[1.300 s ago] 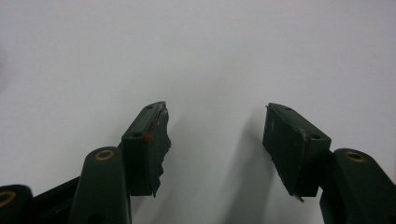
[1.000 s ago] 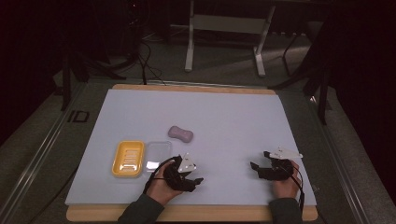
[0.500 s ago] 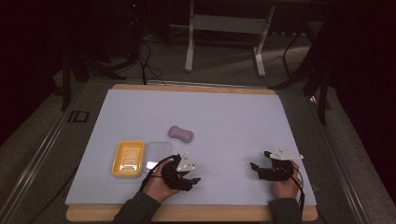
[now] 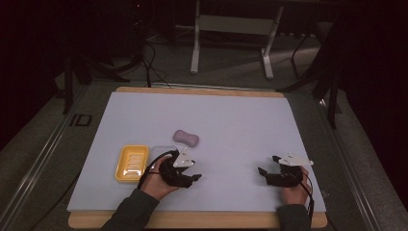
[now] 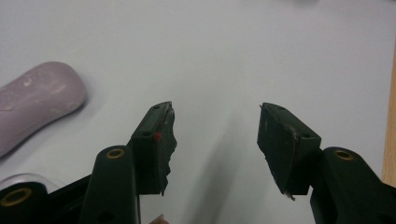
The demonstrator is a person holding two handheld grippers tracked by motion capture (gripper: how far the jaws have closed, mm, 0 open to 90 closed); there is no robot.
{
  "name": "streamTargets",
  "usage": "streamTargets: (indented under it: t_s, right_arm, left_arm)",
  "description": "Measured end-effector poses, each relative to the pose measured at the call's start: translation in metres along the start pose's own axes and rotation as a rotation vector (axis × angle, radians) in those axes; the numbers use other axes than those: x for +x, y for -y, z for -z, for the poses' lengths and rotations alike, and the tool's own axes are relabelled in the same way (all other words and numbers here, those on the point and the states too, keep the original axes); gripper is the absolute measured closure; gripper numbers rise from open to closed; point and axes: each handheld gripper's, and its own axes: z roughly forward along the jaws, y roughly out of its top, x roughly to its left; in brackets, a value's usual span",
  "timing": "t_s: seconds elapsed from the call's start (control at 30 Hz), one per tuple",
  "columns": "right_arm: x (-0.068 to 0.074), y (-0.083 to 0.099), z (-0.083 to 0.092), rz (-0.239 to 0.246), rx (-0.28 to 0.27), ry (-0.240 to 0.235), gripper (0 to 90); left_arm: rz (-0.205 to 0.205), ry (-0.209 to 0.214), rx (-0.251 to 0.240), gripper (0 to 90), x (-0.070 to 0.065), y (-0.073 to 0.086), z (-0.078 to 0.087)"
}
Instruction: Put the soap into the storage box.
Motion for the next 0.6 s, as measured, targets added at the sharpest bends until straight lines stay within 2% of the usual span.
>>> streamTargets:
  t_s: [0.13, 0.33, 0.6]
  right_arm:
    - [0.0, 0.0, 0.0, 0.004, 0.002, 0.001, 19.8]
    - [0.001, 0.0, 0.0, 0.005, 0.002, 0.0, 19.8]
    - [0.001, 0.0, 0.0, 0.003, -0.001, -0.003, 19.8]
  left_arm:
    - [-0.002, -0.006, 0.007, 45.4, 0.011, -0.001, 0.005]
    - [0.018, -0.03, 0.029, 42.7, 0.026, -0.005, 0.009]
    - [-0.027, -0.024, 0.065, 36.1, 0.04, -0.014, 0.008]
